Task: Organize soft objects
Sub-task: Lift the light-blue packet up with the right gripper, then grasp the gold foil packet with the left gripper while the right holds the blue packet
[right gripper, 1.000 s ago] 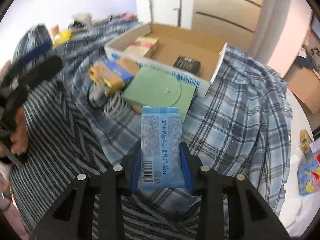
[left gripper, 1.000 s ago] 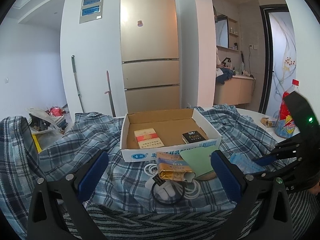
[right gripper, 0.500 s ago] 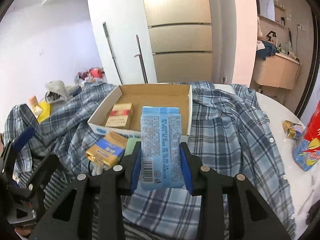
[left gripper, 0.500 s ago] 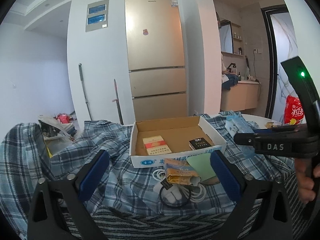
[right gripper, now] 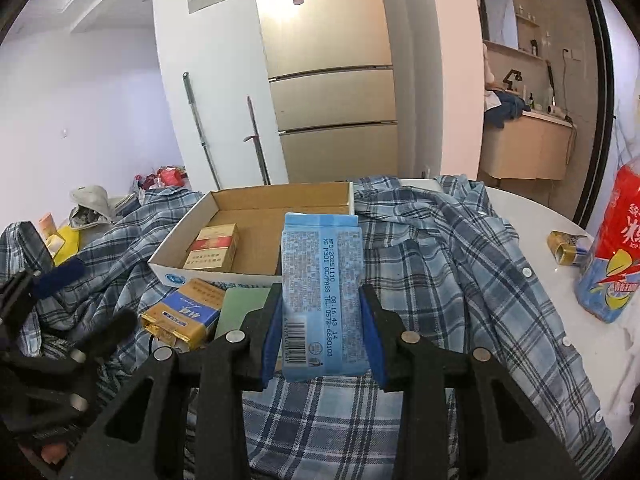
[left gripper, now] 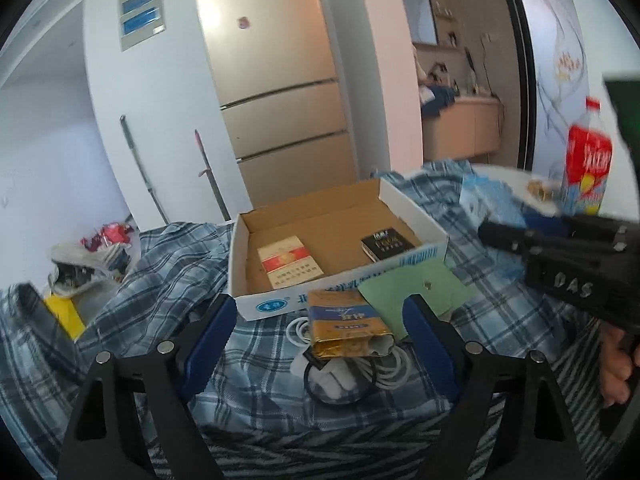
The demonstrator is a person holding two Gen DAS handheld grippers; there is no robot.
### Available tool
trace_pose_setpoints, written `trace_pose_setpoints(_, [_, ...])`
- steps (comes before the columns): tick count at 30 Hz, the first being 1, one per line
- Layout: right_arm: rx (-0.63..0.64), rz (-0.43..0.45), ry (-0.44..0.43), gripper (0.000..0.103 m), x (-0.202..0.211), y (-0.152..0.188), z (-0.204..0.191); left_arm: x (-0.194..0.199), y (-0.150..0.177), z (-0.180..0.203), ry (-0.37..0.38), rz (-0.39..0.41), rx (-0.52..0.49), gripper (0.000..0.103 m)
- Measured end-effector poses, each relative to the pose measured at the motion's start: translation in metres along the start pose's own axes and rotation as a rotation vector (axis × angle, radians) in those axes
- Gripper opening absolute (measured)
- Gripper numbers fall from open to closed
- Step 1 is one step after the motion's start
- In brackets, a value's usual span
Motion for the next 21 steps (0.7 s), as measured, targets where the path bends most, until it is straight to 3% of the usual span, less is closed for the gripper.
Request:
trace_pose_setpoints(2, [-0.007, 0.003, 0.006, 0.036, 0.001, 0.0, 0.001, -0.013, 0.006, 0.005, 0.004, -0.045, -0.013, 0.087])
trace_pose_setpoints(8, [-0.016, -0.005, 0.016, 0.036, 0.0, 0.001, 0.005, -0.042, 0.028, 0.009, 0.077, -0.177, 0.071, 0.087])
trace_pose_setpoints(10, [-0.015, -0.011, 0.015, 0.036, -0.001, 0.003, 0.004, -0.044, 0.032, 0.007, 0.084, -0.184, 0.092, 0.085])
trace_pose_setpoints(12, [-0.013, -0.019, 0.015, 0.036, -0.002, 0.004, 0.004, -0.043, 0.032, 0.007, 0.091, -0.18, 0.099, 0.076])
trace_pose_setpoints(21, [-0.025, -0.049, 0.016, 0.036, -0.006, 0.009, 0.006, -0.045, 0.039, 0.018, 0.099, -0.208, 0.041, 0.073])
Point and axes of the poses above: each gripper's, at about its wrist camera, not at the fingertips, and x roughly against the way its jaws point, z to its right, y to its underside, the point moved 10 cm from there along -x, roughly the way its jaws point, and after that the axes turned 13 degrees about z, right-handed, at the moved point
